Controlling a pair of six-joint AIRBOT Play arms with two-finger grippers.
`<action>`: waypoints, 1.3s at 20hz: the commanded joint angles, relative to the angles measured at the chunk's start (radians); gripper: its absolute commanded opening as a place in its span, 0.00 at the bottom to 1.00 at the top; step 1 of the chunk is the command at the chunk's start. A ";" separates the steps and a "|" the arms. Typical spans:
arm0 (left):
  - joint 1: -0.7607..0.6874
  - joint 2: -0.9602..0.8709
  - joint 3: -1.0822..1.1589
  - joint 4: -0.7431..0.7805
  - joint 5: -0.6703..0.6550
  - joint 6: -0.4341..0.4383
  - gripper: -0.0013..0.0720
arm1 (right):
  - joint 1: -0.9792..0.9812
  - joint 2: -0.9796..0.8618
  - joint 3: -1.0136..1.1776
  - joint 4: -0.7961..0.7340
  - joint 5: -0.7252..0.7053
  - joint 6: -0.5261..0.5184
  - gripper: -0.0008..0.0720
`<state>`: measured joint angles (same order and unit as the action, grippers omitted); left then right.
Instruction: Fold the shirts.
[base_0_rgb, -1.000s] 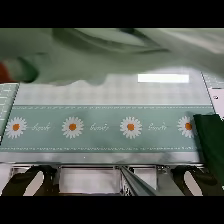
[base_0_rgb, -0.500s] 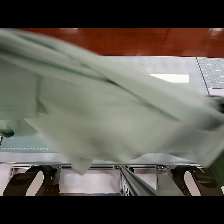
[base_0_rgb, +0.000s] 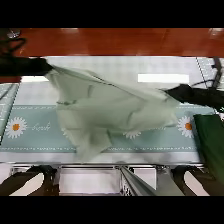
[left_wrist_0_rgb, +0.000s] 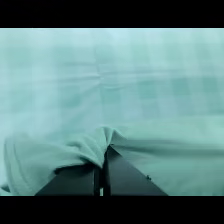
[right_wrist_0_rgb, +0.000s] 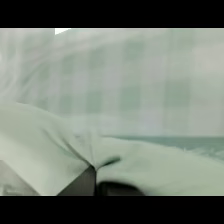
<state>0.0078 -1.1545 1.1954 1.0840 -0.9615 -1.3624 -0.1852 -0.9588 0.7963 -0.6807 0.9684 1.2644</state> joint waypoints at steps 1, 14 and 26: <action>-0.043 -0.174 -0.018 -0.144 0.114 -0.043 0.06 | -0.001 -0.330 0.095 0.164 -0.143 -0.046 0.44; 0.392 0.088 -0.556 -0.070 -0.323 0.045 0.97 | -0.482 -0.182 -0.101 -0.301 0.201 0.045 0.86; 0.063 0.058 -0.811 -0.497 0.172 0.106 0.97 | -0.477 -0.085 -0.273 -0.076 0.139 -0.050 0.86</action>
<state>0.1741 -1.0687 0.4007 0.6437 -0.9333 -1.2564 -0.6609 -1.0496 0.5323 -0.7692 1.1114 1.2221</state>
